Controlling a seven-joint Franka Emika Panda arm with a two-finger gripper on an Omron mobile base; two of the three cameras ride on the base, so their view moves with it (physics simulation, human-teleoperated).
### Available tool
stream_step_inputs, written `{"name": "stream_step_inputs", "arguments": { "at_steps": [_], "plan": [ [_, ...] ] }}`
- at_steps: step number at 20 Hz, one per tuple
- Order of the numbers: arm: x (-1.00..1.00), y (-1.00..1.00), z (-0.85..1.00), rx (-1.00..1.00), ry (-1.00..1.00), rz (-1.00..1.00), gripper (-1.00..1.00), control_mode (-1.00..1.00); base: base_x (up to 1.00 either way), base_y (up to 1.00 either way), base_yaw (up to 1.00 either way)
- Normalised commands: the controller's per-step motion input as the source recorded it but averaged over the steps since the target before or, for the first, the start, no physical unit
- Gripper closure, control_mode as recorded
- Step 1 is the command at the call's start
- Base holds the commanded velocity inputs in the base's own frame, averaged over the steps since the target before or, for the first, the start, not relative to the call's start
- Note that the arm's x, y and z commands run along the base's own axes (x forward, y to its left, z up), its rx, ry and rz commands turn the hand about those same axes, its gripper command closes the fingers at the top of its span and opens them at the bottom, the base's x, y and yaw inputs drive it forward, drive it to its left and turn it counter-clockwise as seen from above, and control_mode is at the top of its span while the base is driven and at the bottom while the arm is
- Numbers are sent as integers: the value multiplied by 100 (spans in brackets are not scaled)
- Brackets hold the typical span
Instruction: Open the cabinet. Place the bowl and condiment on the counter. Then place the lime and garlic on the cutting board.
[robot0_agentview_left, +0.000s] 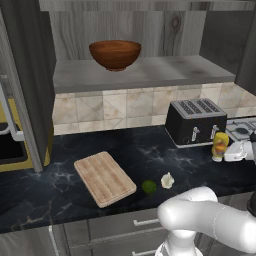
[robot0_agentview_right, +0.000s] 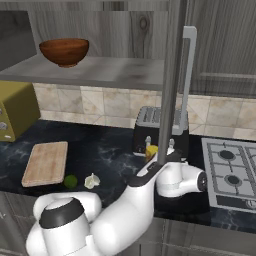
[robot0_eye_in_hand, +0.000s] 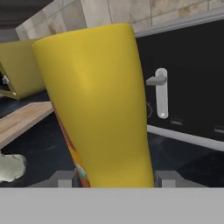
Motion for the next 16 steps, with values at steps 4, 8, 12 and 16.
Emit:
{"name": "stream_step_inputs", "arguments": {
  "at_steps": [4,8,12,16],
  "plan": [
    [0,-8,-1,0,-3,3,100,-100,0,0,0],
    [0,-5,-10,0,-4,3,100,-100,0,0,0],
    [0,-1,-13,0,-2,3,100,-100,0,0,0],
    [0,0,-14,0,0,3,100,-100,0,0,0]
  ]
}}
